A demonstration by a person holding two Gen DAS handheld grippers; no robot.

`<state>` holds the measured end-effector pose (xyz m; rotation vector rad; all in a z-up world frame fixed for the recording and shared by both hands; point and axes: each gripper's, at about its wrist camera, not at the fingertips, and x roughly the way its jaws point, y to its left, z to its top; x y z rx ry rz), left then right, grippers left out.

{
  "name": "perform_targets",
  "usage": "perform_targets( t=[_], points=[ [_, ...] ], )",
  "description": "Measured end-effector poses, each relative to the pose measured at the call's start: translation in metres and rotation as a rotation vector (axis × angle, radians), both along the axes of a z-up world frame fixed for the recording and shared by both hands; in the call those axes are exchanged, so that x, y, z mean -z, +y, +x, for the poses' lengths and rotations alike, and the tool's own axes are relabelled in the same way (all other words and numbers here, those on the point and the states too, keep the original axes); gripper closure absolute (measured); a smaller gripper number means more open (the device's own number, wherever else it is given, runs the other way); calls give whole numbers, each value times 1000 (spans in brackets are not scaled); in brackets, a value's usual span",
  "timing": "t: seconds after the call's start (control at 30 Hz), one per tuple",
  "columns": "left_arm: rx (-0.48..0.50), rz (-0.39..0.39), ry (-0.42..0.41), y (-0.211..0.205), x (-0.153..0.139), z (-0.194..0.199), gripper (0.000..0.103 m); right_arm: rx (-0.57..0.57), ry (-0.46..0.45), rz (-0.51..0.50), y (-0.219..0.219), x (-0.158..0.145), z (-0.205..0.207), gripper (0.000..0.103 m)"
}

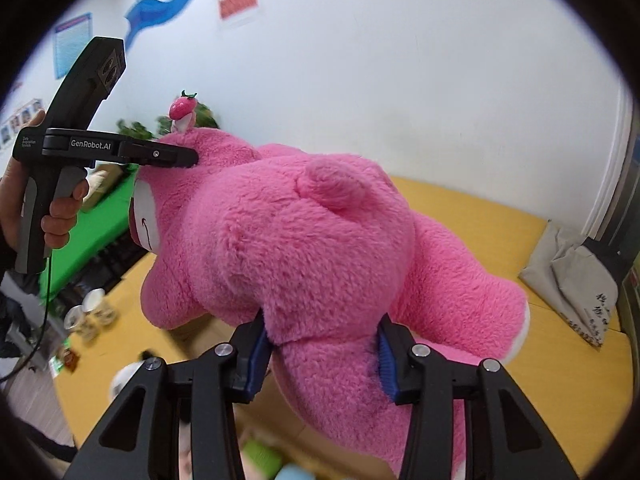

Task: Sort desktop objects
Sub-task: 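Lift the pink bear with both grippers and carry it over the box, then lower the pink bear into the box and open both grippers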

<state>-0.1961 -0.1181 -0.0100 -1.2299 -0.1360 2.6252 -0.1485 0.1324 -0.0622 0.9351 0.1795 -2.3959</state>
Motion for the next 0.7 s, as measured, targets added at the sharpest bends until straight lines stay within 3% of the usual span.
perform_targets(
  t=[0.13,0.37,0.53,0.7],
  points=[
    [21,15,-73,-28,67,-61,39,19,-44,43,-19,51,-33,59],
    [29,22,-195,-50,175,-106,38,52,-120,118,-53,141,-92,58],
    [21,24,-190,-49,201,-105,29,90,-169,142,-58,179,-116,51],
    [35,-2,-152,-46,196,-94,20,92,-225,152,-53,188,-124,41]
  ],
)
